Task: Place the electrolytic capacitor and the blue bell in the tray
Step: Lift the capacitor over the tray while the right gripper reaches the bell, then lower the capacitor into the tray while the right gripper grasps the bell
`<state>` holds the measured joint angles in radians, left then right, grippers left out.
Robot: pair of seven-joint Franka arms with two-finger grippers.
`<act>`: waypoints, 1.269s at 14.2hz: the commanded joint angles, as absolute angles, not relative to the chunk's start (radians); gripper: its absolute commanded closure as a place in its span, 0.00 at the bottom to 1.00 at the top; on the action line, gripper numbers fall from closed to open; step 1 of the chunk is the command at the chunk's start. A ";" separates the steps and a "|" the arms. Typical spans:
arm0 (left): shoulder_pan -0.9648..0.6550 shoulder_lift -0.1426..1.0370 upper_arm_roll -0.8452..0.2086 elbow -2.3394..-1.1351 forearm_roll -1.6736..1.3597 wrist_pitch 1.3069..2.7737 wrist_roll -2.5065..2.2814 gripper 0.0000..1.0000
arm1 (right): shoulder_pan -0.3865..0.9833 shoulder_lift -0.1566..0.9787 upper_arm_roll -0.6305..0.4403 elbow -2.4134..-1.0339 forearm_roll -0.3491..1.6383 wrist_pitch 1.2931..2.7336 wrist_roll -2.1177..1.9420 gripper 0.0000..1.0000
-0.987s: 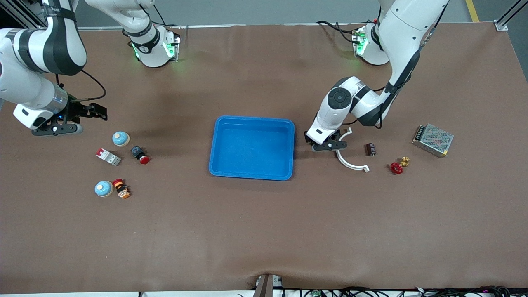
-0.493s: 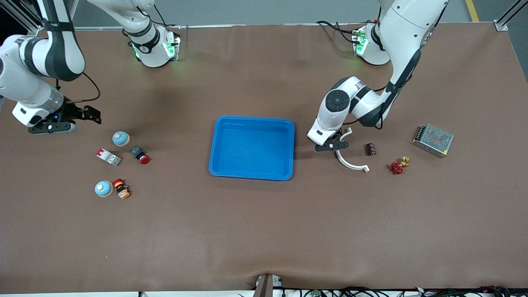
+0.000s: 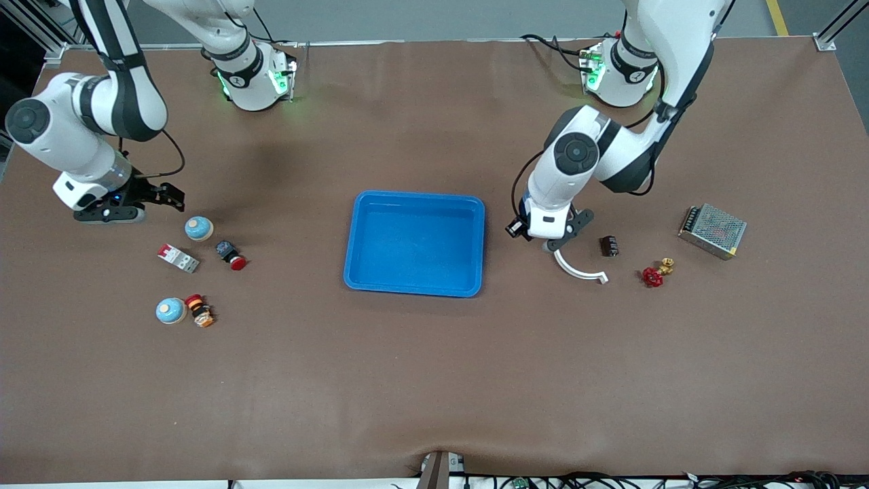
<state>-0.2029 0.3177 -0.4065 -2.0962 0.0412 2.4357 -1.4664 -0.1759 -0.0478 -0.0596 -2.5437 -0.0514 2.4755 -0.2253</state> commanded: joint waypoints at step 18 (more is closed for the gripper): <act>-0.449 0.724 -0.404 -1.680 0.399 2.419 -2.571 1.00 | -0.167 0.196 -0.043 -2.560 -0.038 2.741 -0.172 0.00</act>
